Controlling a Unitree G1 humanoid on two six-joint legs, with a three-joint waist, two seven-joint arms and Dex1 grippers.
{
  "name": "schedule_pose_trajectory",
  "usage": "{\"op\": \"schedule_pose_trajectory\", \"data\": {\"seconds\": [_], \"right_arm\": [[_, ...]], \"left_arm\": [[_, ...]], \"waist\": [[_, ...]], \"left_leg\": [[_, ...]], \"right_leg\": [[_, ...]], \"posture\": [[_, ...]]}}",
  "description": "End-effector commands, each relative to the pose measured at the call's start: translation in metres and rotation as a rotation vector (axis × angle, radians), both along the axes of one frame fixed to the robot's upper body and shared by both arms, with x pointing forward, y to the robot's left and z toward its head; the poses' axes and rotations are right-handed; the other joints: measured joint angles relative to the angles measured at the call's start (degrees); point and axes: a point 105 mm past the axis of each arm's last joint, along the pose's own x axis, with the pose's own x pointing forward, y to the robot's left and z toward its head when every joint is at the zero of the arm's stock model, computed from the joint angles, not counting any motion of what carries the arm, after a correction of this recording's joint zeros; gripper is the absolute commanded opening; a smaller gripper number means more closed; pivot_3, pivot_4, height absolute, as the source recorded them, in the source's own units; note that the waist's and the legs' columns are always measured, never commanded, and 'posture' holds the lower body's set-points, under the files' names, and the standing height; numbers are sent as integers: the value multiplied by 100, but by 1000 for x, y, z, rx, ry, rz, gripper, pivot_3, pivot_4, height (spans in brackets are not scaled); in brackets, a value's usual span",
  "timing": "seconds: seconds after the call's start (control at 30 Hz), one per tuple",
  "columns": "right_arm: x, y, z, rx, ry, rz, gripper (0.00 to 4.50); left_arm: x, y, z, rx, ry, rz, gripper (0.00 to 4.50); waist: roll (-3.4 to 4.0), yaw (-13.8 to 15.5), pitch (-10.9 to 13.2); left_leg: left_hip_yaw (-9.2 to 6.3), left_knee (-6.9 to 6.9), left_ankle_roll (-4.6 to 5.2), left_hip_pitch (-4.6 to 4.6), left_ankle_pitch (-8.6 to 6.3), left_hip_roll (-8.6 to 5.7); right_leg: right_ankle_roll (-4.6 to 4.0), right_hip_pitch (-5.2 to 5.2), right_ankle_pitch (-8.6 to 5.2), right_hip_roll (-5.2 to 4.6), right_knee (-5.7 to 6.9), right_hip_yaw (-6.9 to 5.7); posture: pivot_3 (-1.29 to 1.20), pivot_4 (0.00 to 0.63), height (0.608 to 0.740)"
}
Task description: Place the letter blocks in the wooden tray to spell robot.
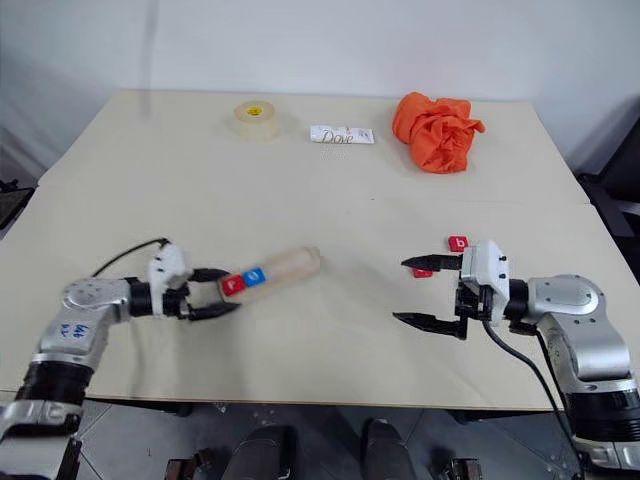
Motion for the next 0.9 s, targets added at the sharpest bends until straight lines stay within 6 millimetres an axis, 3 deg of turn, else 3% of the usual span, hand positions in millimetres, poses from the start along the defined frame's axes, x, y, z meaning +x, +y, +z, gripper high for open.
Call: {"op": "schedule_pose_trajectory", "data": {"seconds": [0.03,0.17,0.43,0.9], "right_arm": [[2,-7,4,-50,-46,25,4500],[3,-13,5,-53,-57,16,4500],[-3,-20,1,-53,-62,-25,4500],[-9,-30,1,-57,-67,-96,4500]], "left_arm": [[-7,-20,19,-4,-40,-74,3406],[-12,-47,16,42,-54,-174,3406],[-22,-83,11,54,-75,-300,3406],[-21,-98,3,83,-87,-358,3406]], "waist": [[0,-15,0],[1,-35,0],[1,-4,0],[1,-4,0]], "left_leg": [[-1,1,0,1,1,1],[3,-3,-3,15,3,2],[3,2,-4,9,4,1],[0,12,-4,10,4,0]], "right_leg": [[0,-1,0,3,1,0],[0,1,0,9,7,10],[0,1,0,8,3,12],[1,5,0,9,5,13]], "posture": [[0,150,740],[0,150,740],[0,150,740],[0,150,740]]}}
